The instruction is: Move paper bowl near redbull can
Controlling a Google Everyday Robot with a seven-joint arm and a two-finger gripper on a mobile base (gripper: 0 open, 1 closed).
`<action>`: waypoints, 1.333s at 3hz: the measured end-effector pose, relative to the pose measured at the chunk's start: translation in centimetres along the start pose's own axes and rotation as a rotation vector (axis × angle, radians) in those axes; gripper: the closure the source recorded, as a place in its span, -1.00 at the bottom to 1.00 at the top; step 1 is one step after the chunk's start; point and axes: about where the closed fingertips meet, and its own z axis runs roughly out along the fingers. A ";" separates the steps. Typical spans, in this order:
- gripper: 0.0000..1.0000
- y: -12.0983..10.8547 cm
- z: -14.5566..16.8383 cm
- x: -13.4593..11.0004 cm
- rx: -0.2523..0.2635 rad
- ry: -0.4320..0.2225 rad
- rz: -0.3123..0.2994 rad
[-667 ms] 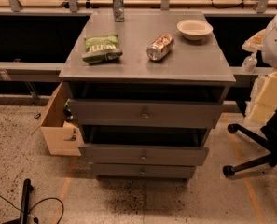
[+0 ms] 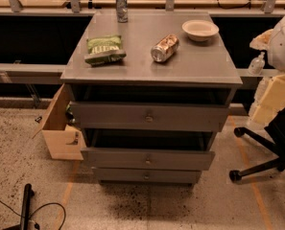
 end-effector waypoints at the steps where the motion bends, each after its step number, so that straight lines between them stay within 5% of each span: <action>1: -1.00 -2.4 1.5 1.8 0.126 -0.015 -0.032; 2: -1.00 -5.9 2.8 2.4 0.251 -0.067 -0.104; 4: -1.00 -13.8 3.7 -0.2 0.519 -0.209 -0.195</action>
Offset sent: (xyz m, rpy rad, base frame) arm 0.1376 -0.0472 0.0135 -0.0150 -0.6205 0.1326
